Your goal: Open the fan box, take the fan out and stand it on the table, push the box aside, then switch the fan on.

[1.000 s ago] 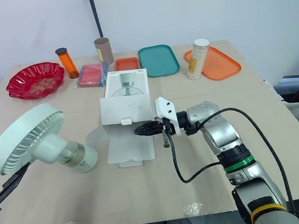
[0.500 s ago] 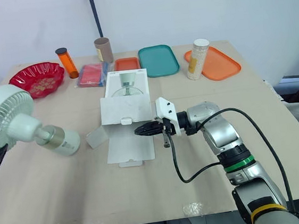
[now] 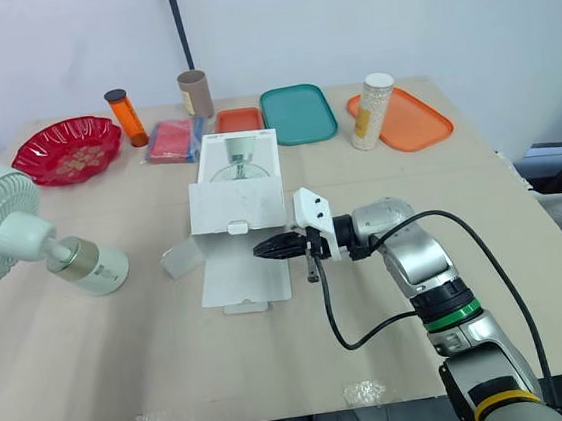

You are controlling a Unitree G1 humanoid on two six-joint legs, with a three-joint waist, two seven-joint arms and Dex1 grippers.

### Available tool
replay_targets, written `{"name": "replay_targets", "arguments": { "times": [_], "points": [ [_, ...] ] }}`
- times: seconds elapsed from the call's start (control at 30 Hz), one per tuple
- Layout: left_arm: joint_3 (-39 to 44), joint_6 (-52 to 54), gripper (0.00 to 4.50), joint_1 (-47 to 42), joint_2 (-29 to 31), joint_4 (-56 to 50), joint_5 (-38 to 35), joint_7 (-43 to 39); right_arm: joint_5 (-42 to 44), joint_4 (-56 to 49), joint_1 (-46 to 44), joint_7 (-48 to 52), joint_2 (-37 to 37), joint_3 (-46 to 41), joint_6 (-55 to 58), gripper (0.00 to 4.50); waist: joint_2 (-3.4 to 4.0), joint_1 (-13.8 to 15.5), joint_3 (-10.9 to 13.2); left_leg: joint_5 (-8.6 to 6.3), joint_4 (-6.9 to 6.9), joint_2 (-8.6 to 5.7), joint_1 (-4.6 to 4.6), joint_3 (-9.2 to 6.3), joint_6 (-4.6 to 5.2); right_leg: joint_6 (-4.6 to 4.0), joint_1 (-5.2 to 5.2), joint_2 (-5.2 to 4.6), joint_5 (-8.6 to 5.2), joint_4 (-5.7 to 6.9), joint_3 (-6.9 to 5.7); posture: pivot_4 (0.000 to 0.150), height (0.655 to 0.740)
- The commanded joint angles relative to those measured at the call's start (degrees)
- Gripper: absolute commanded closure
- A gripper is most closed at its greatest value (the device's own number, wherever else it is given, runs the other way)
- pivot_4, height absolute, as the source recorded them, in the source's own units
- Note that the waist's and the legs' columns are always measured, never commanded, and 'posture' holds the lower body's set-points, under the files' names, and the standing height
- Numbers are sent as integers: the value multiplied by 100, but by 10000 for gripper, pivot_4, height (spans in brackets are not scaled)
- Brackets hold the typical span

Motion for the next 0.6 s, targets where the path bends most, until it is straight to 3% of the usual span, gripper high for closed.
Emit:
{"name": "replay_targets", "arguments": {
  "times": [0.03, 0.6],
  "points": [
    [103, 49, 25582, -241, 199, 30, 12, 14, 320, -483, 78, -39, 0, -232, 86, 45000, -1, 2, 1, 0, 0, 0, 0, 0, 0, 0, 0, 0, 0, 0, 0, 1500, 7400],
    [-129, 432, 25582, -207, 115, 29, 176, -38, 1120, -858, 6, -259, 197, -585, 406, 45000, -2, -3, 1, 0, -1, 1, 3, 0, 0, -2, 1, 0, 1, 1, -1, 1500, 7400]
  ]
}}
